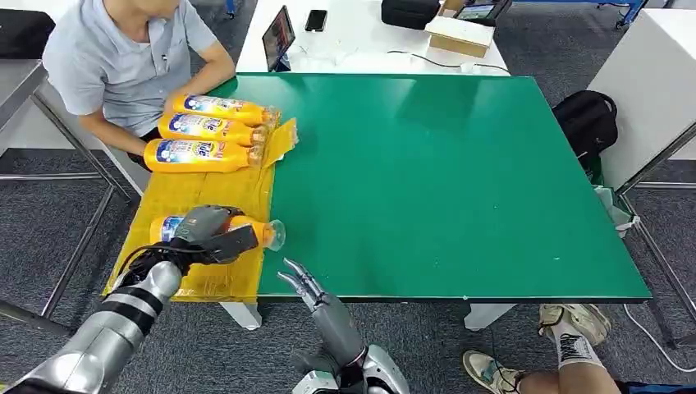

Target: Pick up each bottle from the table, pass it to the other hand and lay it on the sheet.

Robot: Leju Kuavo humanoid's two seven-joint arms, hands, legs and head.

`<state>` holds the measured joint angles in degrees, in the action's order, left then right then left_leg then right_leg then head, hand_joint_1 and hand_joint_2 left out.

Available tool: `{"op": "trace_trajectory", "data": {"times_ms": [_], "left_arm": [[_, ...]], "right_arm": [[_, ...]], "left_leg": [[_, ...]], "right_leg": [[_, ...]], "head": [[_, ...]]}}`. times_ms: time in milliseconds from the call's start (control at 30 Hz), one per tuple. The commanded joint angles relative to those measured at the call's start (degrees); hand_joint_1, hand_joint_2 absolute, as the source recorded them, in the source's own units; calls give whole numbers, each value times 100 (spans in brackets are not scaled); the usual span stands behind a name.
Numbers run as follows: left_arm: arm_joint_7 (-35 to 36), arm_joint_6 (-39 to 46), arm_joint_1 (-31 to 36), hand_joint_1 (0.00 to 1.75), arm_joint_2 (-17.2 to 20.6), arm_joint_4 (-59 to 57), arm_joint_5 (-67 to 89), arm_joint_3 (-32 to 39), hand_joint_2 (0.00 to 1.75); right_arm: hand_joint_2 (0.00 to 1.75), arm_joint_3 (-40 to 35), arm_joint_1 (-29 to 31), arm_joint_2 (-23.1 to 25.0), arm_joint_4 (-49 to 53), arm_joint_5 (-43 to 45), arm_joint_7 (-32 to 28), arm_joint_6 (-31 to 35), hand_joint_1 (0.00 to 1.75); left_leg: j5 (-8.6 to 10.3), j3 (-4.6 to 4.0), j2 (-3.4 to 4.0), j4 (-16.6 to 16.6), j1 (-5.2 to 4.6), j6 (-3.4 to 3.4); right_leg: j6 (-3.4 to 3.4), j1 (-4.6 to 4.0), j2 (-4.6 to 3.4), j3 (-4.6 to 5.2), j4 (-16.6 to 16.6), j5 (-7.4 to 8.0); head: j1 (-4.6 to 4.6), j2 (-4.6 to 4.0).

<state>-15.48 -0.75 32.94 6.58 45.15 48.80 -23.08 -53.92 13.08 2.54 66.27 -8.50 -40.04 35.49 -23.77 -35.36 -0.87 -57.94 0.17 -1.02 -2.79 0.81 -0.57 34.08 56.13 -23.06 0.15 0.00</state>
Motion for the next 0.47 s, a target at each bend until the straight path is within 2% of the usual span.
{"op": "trace_trajectory", "data": {"times_ms": [33,133,200,300,467], "left_arm": [[-188,-965,538,0,-804,-1742,-1028,211,175],[-547,-1301,416,0,-905,-1717,-1331,260,175],[-814,-1473,296,0,-951,-1588,-1513,274,175],[-850,-1902,132,0,-1045,-1456,-1957,437,175],[-857,-1884,102,0,-1040,-1395,-1978,428,175]], "right_arm": [[0,-61,235,126,-239,139,4,-273,0],[0,-52,224,133,-252,144,4,-289,0],[0,-44,220,132,-269,156,4,-295,0],[0,-29,198,123,-289,172,4,-327,0],[0,-34,201,124,-300,167,4,-321,0]], "left_leg": [[3,14,-10,6,0,3],[7,27,-27,11,-4,-6],[3,32,-13,14,-4,-7],[-1,17,-14,5,-4,-7],[0,16,-21,7,-7,-7]], "right_leg": [[8,-2,22,-19,-6,-2],[6,2,38,-38,-11,-1],[5,1,31,-43,-16,0],[3,1,34,-28,-7,-3],[3,5,37,-32,-9,-3]], "head": [[-2,0],[0,0],[2,0],[2,0],[0,0]]}}
